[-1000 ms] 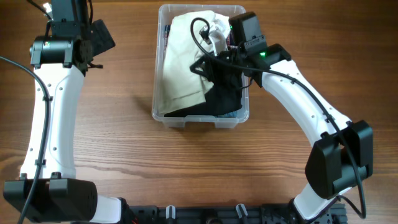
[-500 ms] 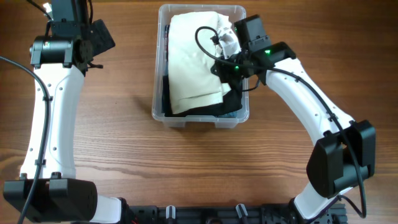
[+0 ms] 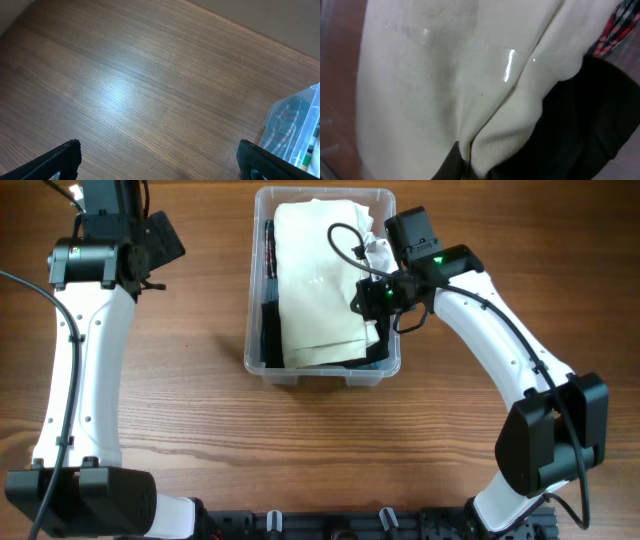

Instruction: Pack container

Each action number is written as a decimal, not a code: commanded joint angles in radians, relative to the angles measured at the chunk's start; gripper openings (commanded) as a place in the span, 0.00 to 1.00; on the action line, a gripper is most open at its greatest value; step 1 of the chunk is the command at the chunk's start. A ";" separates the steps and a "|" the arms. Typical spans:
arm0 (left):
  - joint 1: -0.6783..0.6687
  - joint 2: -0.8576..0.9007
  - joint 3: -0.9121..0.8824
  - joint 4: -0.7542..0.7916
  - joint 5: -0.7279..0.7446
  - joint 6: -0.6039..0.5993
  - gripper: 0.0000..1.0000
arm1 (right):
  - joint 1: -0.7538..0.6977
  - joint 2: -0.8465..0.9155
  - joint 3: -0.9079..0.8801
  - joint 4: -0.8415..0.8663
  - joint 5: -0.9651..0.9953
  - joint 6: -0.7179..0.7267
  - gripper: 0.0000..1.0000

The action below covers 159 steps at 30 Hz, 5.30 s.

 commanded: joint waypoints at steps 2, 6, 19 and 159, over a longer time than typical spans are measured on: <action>0.003 0.000 -0.001 0.002 -0.013 0.004 0.99 | -0.001 -0.003 0.013 0.022 -0.164 0.177 0.27; 0.003 0.000 -0.001 0.002 -0.013 0.004 1.00 | -0.001 -0.003 0.013 0.034 -0.120 0.179 0.50; 0.003 0.000 -0.001 0.002 -0.013 0.004 1.00 | -0.004 -0.046 0.017 0.232 0.195 0.067 0.87; 0.003 0.000 -0.001 0.002 -0.013 0.004 1.00 | 0.107 -1.117 0.014 -0.165 0.458 0.044 1.00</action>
